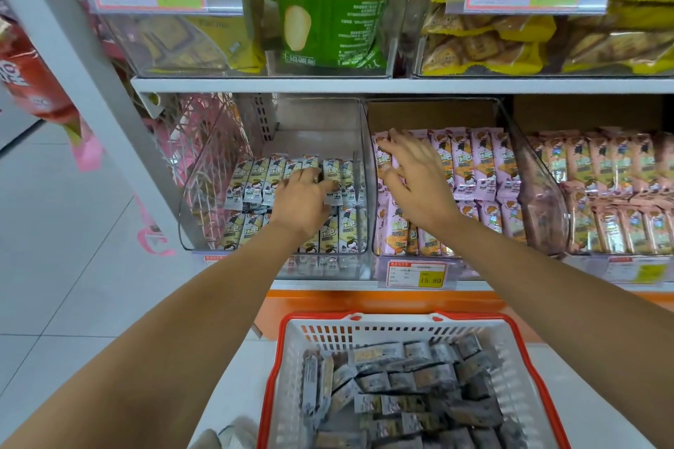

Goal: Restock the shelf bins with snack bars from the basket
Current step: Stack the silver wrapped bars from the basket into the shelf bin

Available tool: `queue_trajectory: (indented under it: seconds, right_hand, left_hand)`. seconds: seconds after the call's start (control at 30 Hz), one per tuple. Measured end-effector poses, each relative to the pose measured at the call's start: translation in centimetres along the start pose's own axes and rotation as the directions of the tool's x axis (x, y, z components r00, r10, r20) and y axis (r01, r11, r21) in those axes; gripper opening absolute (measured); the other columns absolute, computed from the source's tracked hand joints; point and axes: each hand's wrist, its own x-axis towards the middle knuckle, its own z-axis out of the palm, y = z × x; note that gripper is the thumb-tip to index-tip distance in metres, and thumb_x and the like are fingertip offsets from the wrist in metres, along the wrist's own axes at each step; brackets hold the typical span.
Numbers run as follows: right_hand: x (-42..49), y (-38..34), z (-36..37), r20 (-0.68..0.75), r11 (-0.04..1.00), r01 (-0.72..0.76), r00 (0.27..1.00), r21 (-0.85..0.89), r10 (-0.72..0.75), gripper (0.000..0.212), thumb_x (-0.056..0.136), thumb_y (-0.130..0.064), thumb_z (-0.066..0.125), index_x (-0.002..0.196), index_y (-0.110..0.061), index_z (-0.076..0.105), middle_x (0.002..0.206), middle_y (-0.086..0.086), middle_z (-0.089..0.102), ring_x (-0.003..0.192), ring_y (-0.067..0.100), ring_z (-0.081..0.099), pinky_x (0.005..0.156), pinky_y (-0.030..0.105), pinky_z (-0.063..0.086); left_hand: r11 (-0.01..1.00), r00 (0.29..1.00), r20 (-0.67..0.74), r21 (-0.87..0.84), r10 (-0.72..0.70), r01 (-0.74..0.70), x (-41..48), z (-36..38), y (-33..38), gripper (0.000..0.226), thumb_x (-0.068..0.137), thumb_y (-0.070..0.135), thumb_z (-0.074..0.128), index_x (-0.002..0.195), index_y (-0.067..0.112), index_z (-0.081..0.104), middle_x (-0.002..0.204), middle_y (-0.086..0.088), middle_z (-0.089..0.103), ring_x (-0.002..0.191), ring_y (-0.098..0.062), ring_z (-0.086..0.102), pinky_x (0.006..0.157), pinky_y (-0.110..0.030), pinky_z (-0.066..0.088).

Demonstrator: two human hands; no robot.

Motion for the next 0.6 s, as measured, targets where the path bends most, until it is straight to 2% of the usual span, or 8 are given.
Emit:
queue_trajectory:
  seconds: [0.13,0.2,0.4,0.5,0.6]
  right_hand:
    - [-1.3,0.1,0.7,0.109,0.992,0.006,0.994,-0.130,0.008,0.061,0.095,-0.041,0.022,0.151,-0.019,0.032,0.162,0.005,0.017,0.150,0.020,0.007,0.121,0.039,-0.003]
    - [-1.5,0.4,1.4,0.097,0.989,0.007,0.995,-0.146,0.007,0.061,0.096,-0.041,0.021,0.152,-0.018,0.030,0.162,0.004,0.014,0.150,0.019,0.003,0.120,0.039,-0.006]
    - [-1.4,0.5,2.0,0.048,0.991,0.001,0.999,-0.131,0.005,0.068,0.091,-0.048,0.013,0.148,-0.019,0.035,0.161,0.004,0.019,0.150,0.019,0.006,0.119,0.037,-0.008]
    - [-1.5,0.6,1.4,0.088,0.999,-0.006,0.996,-0.054,0.011,0.067,0.091,-0.050,0.017,0.149,-0.021,0.034,0.162,0.001,0.016,0.150,0.016,0.004,0.119,0.036,-0.009]
    - [-2.0,0.5,0.2,0.105,0.988,-0.071,0.993,0.140,0.056,0.050,0.101,-0.038,0.040,0.148,-0.022,0.038,0.161,-0.001,0.019,0.149,0.015,0.007,0.120,0.037,-0.002]
  left_hand:
    - [1.000,0.996,0.087,0.018,-0.011,0.009,-0.1,0.2,-0.1,0.057,0.097,0.029,0.052,0.149,0.031,0.029,0.155,-0.011,0.026,0.144,-0.030,0.022,0.117,-0.048,0.023]
    - [0.999,0.993,0.113,0.045,-0.017,0.012,-0.1,0.3,-0.1,0.060,0.098,0.031,0.049,0.152,0.030,0.022,0.157,-0.011,0.020,0.146,-0.030,0.016,0.118,-0.048,0.018]
    - [0.999,0.991,0.135,0.048,-0.014,0.008,-0.2,0.6,-0.2,0.063,0.099,0.034,0.047,0.154,0.026,0.017,0.159,-0.010,0.016,0.147,-0.029,0.011,0.118,-0.047,0.014]
    - [1.000,0.992,0.128,-0.017,-0.005,0.007,-0.6,0.0,-0.2,0.062,0.098,0.034,0.048,0.153,0.022,0.021,0.159,-0.009,0.017,0.147,-0.029,0.014,0.119,-0.044,0.016]
    - [0.995,1.000,0.024,-0.099,-0.001,0.004,-2.4,-1.0,0.2,0.054,0.097,0.029,0.051,0.148,0.018,0.036,0.153,-0.014,0.030,0.140,-0.032,0.028,0.115,-0.046,0.026]
